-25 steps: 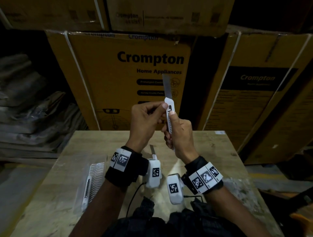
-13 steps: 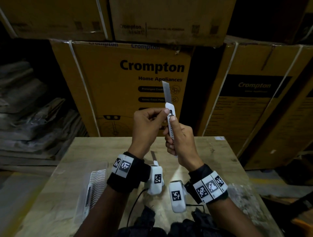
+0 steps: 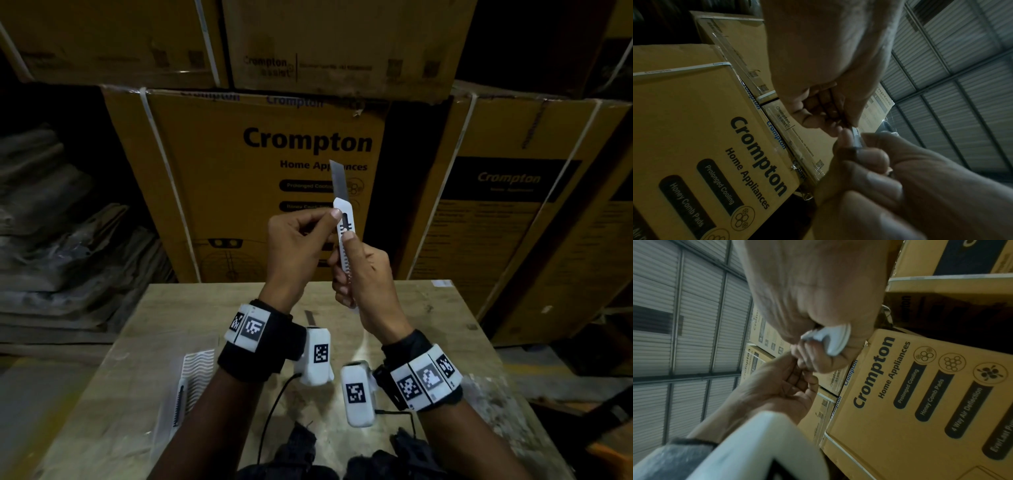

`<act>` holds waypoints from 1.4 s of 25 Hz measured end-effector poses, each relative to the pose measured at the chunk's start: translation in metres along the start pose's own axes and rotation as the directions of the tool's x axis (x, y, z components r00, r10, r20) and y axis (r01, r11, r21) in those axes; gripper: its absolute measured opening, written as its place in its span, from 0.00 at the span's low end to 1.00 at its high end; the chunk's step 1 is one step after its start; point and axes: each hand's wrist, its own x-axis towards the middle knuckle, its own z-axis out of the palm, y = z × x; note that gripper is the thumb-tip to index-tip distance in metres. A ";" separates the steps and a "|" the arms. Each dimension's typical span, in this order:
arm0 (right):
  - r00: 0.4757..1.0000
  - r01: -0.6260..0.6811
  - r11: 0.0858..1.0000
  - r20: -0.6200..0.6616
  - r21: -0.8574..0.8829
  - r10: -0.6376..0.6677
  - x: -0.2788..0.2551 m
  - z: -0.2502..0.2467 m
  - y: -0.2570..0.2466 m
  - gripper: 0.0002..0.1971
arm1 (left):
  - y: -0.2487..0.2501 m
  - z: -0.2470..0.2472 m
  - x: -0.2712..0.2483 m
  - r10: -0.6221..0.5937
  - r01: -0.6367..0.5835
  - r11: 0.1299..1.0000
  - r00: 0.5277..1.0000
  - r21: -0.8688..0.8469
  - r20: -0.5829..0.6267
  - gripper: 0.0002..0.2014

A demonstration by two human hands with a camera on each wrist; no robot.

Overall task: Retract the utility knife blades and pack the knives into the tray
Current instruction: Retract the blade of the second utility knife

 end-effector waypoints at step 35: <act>0.995 -0.100 0.995 0.015 0.001 0.100 -0.005 -0.011 -0.001 0.26 | 0.006 0.009 -0.005 -0.016 0.015 1.000 0.999 -0.009 -0.045 0.05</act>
